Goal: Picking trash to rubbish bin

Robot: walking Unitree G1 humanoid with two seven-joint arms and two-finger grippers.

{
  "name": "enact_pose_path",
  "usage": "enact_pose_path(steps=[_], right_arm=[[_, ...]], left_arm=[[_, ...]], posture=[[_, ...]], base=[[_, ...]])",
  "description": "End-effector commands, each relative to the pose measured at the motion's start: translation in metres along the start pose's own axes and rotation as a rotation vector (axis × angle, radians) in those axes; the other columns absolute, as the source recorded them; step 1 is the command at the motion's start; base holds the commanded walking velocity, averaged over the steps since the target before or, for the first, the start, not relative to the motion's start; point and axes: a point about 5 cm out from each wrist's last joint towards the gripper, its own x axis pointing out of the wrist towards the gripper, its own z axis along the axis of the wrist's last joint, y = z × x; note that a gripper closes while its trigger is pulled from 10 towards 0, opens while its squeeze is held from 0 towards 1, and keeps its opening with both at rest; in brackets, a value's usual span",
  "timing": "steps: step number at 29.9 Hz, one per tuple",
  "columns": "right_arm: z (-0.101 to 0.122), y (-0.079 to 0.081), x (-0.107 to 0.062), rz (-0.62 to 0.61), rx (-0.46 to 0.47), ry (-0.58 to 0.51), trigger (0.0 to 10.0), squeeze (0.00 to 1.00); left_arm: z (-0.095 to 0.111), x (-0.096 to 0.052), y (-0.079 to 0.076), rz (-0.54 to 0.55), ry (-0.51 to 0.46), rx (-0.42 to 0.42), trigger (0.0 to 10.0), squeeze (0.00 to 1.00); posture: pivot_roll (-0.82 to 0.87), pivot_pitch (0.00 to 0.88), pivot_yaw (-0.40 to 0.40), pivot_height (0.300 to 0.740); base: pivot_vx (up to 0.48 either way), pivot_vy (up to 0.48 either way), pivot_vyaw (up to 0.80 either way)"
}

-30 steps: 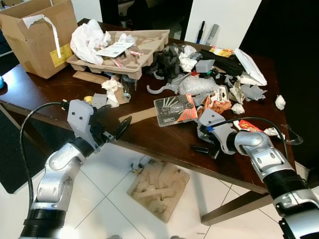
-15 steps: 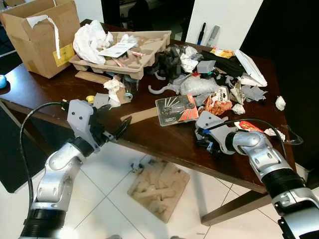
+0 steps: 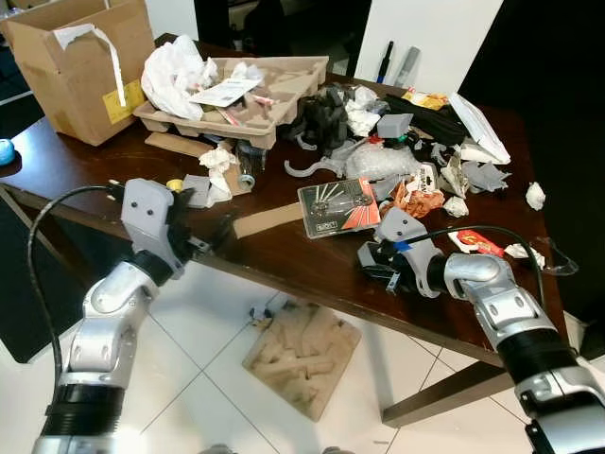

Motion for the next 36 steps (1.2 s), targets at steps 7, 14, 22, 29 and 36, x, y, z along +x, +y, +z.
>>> enact_pose_path(steps=[7,14,22,29,36], right_arm=[[0.035,-0.006,-0.014,-0.053,0.043,-0.317,0.0,0.0],[0.052,-0.001,-0.024,-0.094,0.085,-0.453,0.0,0.0],[0.059,-0.002,-0.036,-0.187,0.128,-0.541,0.0,0.0],[0.07,-0.02,-0.055,-0.343,0.221,-0.652,0.0,0.0],[0.071,-0.016,-0.06,-0.342,0.231,-0.653,0.0,0.0]], left_arm=[[-0.019,0.007,0.029,0.195,0.077,0.013,10.0,0.0],[-0.018,0.016,0.037,0.205,0.07,-0.007,10.0,0.0],[0.004,0.033,0.041,0.152,-0.005,0.01,10.0,0.0],[0.034,0.049,0.047,0.119,-0.079,0.062,10.0,0.0],[0.04,0.051,0.058,0.173,-0.067,0.096,10.0,0.0]], posture=[[0.13,0.206,-0.064,0.74],[0.09,0.296,-0.072,0.74],[0.06,0.368,-0.07,0.74],[0.04,0.414,-0.076,0.74],[0.01,0.446,-0.089,0.74]], base=[[0.0,0.0,0.0],[0.0,0.0,0.0],[0.0,0.0,0.0],[0.0,0.0,0.0],[0.0,0.0,0.0]])
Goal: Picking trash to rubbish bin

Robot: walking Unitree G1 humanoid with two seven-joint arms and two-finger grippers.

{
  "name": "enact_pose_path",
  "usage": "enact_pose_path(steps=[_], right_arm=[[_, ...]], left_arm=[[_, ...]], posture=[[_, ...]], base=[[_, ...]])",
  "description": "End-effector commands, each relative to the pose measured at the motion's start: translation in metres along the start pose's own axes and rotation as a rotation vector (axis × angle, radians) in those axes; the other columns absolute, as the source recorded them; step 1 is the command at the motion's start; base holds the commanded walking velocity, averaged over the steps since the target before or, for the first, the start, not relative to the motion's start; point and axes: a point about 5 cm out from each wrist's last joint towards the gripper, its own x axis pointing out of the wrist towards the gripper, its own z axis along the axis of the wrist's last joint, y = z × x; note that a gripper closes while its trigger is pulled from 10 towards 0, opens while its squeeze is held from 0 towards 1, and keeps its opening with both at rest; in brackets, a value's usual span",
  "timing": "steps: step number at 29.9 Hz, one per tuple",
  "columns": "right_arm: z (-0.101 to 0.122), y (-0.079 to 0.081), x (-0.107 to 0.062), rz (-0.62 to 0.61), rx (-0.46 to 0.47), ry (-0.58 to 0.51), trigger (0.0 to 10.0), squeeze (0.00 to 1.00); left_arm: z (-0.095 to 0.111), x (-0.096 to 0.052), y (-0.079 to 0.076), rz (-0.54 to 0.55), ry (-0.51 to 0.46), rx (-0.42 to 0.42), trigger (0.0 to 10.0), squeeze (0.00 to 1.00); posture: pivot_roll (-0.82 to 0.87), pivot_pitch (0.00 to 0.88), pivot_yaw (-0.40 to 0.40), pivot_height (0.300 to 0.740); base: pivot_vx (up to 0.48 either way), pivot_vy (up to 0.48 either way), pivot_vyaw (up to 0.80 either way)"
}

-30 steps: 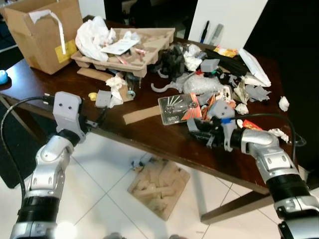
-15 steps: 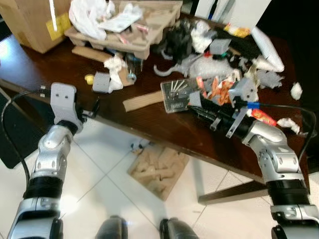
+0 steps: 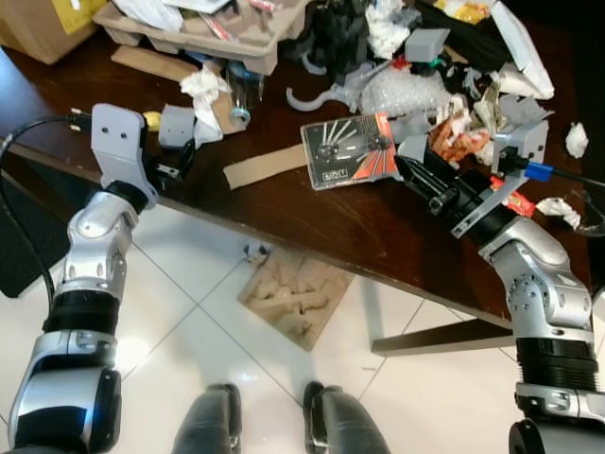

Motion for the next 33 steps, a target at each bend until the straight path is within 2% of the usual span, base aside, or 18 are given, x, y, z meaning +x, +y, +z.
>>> enact_pose_path(steps=[1,4,13,17,18,26,33], right_arm=[[0.001,-0.002,-0.007,-0.015,0.002,0.004,0.0,0.0],[0.005,0.0,-0.013,-0.02,0.004,0.022,0.0,0.0],[0.012,0.001,-0.022,-0.037,-0.003,0.051,0.0,0.0],[0.015,0.002,-0.024,-0.04,-0.007,0.055,0.0,0.0],[0.017,0.002,-0.024,-0.044,-0.008,0.056,0.0,0.0],[0.018,0.003,-0.024,-0.049,-0.003,0.061,0.0,0.0],[0.02,0.005,-0.025,-0.049,0.002,0.069,0.0,0.0]], left_arm=[[-0.005,-0.003,0.005,0.011,0.025,0.024,10.0,0.0],[-0.003,-0.002,0.021,0.074,0.043,0.036,10.0,0.0],[0.007,0.003,0.042,0.13,0.036,0.027,10.0,0.0],[0.01,0.005,0.043,0.119,0.025,0.007,10.0,0.0],[0.014,0.009,0.04,0.084,0.011,-0.007,10.0,0.0],[0.027,0.019,0.033,0.031,-0.034,0.004,10.0,0.0],[0.032,0.021,0.043,0.068,-0.024,0.01,10.0,0.0]], posture=[[0.01,0.446,-0.089,0.74],[-0.03,0.478,-0.107,0.74],[-0.08,0.504,-0.124,0.74],[-0.09,0.507,-0.125,0.74],[-0.09,0.509,-0.125,0.74],[-0.09,0.513,-0.124,0.74],[-0.1,0.515,-0.127,0.74]], base=[[0.0,0.0,0.0],[0.0,0.0,0.0],[0.0,0.0,0.0],[0.0,0.0,0.0],[0.0,0.0,0.0],[0.0,0.0,0.0],[0.0,0.0,0.0]])
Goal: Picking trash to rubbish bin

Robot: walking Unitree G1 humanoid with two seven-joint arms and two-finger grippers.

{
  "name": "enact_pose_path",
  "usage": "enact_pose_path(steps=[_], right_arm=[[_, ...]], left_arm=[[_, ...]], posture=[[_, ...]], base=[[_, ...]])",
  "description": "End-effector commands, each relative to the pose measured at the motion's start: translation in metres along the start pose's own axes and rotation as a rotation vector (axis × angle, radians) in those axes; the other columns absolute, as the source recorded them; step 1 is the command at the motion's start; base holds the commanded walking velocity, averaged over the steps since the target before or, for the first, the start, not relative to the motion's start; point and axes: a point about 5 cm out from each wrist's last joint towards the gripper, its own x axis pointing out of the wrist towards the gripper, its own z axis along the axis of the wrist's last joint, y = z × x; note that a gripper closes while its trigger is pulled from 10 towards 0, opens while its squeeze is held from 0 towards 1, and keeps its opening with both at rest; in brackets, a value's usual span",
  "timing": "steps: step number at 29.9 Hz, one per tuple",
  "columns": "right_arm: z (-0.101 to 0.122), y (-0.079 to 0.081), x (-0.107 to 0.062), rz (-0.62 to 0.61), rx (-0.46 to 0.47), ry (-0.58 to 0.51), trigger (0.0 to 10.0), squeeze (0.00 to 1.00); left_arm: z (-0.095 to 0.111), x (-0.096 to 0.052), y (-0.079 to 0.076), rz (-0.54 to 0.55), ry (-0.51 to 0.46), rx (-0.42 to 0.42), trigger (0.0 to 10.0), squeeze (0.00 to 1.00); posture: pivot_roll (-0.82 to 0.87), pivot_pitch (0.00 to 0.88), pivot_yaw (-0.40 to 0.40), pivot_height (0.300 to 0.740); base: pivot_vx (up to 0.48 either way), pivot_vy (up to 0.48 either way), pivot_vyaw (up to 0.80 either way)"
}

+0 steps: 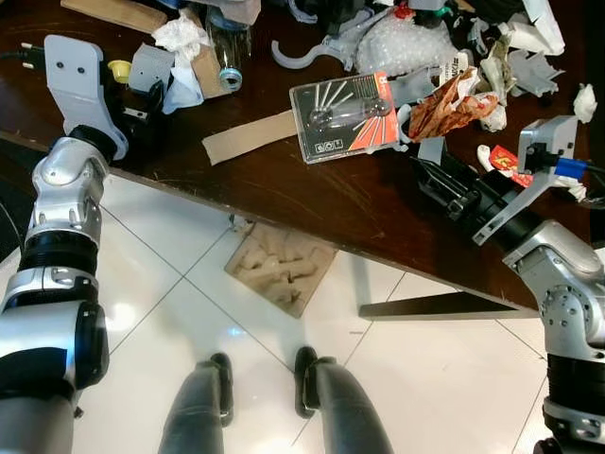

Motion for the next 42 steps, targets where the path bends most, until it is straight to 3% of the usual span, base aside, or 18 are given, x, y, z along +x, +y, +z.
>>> enact_pose_path(steps=[1,5,13,27,34,42], right_arm=[[0.002,-0.001,-0.008,-0.013,-0.01,0.009,0.0,0.0],[0.004,-0.001,-0.007,-0.011,-0.01,0.01,0.0,0.0],[0.004,-0.001,-0.007,-0.01,-0.009,0.013,0.0,0.0],[0.005,-0.001,-0.006,-0.011,-0.009,0.01,0.0,0.0],[0.006,0.0,-0.004,-0.006,-0.007,0.001,0.0,0.0],[0.006,0.001,-0.003,-0.004,-0.003,-0.005,0.0,0.0]], left_arm=[[-0.014,-0.008,0.01,0.024,0.073,0.004,10.0,0.0],[-0.016,-0.009,0.011,0.022,0.084,-0.025,10.0,0.0],[-0.013,-0.005,-0.001,-0.104,0.053,-0.117,10.0,0.0],[-0.015,-0.001,-0.019,-0.197,0.049,-0.153,10.0,0.0],[-0.016,-0.003,-0.048,-0.412,0.087,-0.173,10.0,0.0],[-0.013,-0.002,-0.051,-0.417,0.083,-0.159,10.0,0.0]], posture=[[-0.1,0.515,-0.127,0.74],[-0.1,0.514,-0.132,0.74],[-0.1,0.512,-0.135,0.74],[-0.1,0.508,-0.134,0.74],[-0.1,0.503,-0.13,0.74],[-0.1,0.5,-0.129,0.74]], base=[[0.0,0.0,0.0],[0.0,0.0,0.0],[0.0,0.0,0.0],[0.0,0.0,0.0],[0.0,0.0,0.0],[0.0,0.0,0.0]])
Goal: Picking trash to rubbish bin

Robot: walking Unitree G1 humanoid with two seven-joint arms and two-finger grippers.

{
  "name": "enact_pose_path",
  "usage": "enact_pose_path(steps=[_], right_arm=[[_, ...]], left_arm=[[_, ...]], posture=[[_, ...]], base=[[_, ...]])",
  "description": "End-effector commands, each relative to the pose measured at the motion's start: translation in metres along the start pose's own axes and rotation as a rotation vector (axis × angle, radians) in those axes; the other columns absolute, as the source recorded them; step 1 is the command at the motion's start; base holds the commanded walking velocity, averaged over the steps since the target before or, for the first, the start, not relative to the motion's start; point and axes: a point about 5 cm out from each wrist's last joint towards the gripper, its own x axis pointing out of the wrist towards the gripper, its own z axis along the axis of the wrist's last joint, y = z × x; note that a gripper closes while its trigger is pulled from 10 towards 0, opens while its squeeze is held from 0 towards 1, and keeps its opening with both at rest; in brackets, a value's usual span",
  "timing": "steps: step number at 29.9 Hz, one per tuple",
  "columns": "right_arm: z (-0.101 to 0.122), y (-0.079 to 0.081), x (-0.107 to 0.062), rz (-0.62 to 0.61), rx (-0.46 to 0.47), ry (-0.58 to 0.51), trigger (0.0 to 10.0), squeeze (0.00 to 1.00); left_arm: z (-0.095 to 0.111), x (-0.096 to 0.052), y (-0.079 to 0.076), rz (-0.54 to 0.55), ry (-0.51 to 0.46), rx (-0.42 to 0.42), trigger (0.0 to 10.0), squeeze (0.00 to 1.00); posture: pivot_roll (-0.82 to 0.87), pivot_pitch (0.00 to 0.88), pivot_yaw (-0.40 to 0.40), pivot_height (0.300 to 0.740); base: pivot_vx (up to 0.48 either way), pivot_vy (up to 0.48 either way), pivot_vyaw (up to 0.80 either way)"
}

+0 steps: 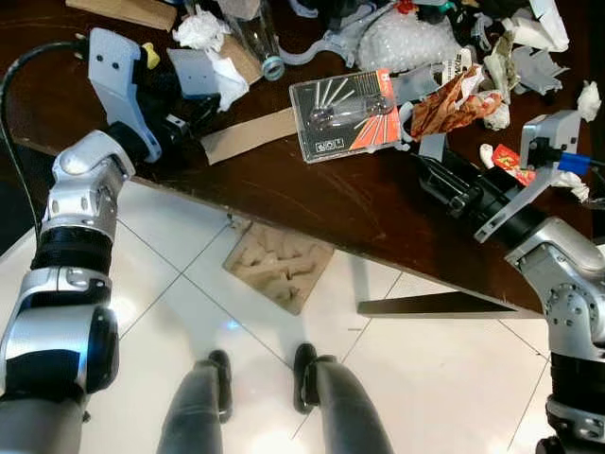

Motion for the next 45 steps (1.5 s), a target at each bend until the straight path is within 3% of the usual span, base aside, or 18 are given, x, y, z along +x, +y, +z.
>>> enact_pose_path(steps=[1,13,16,20,21,22,23,29,38,45], right_arm=[[0.0,0.0,-0.005,-0.001,0.006,-0.002,0.0,0.0],[0.004,0.0,-0.005,0.002,0.001,-0.003,0.0,0.0],[0.008,-0.001,-0.004,0.006,-0.008,-0.003,0.0,0.0],[0.009,-0.001,-0.004,0.007,-0.011,-0.004,0.0,0.0],[0.01,-0.002,-0.004,0.008,-0.012,-0.004,0.0,0.0],[0.01,-0.002,-0.004,0.009,-0.013,-0.004,0.0,0.0],[0.011,-0.002,-0.004,0.01,-0.014,-0.004,0.0,0.0],[0.015,-0.001,-0.002,0.02,-0.022,-0.009,0.0,0.0],[0.018,-0.002,0.0,0.025,-0.032,-0.017,0.0,0.0],[0.019,-0.001,0.002,0.032,-0.03,-0.036,0.0,0.0]], left_arm=[[-0.021,-0.002,-0.007,-0.005,0.063,-0.042,10.0,0.0],[-0.017,-0.005,0.01,0.125,0.048,-0.045,10.0,0.0],[-0.014,-0.008,0.018,0.132,-0.011,-0.181,10.0,0.0],[-0.014,-0.009,0.021,0.141,-0.028,-0.246,10.0,0.0],[-0.014,-0.01,0.023,0.144,-0.038,-0.29,8.7,0.0],[-0.015,-0.01,0.024,0.146,-0.045,-0.318,8.7,0.0],[-0.016,-0.011,0.026,0.146,-0.053,-0.361,0.0,0.0],[-0.016,-0.014,0.032,0.154,-0.084,-0.479,0.0,0.0],[-0.017,-0.012,0.031,0.132,-0.093,-0.547,0.0,0.0],[-0.019,-0.008,0.024,0.051,-0.092,-0.62,0.0,0.0]], posture=[[-0.1,0.5,-0.129,0.74],[-0.12,0.502,-0.143,0.74],[-0.13,0.503,-0.149,0.74],[-0.13,0.505,-0.153,0.74],[-0.13,0.505,-0.154,0.74],[-0.13,0.505,-0.155,0.74],[-0.13,0.505,-0.155,0.74],[-0.14,0.498,-0.16,0.74],[-0.14,0.49,-0.16,0.74],[-0.13,0.468,-0.15,0.74]], base=[[0.0,0.0,0.0],[0.0,0.0,0.0],[0.0,0.0,0.0],[0.0,0.0,0.0],[0.0,0.0,0.0],[0.0,0.0,0.0],[0.0,0.0,0.0],[0.0,0.0,0.0],[0.0,0.0,0.0],[0.0,0.0,0.0]])
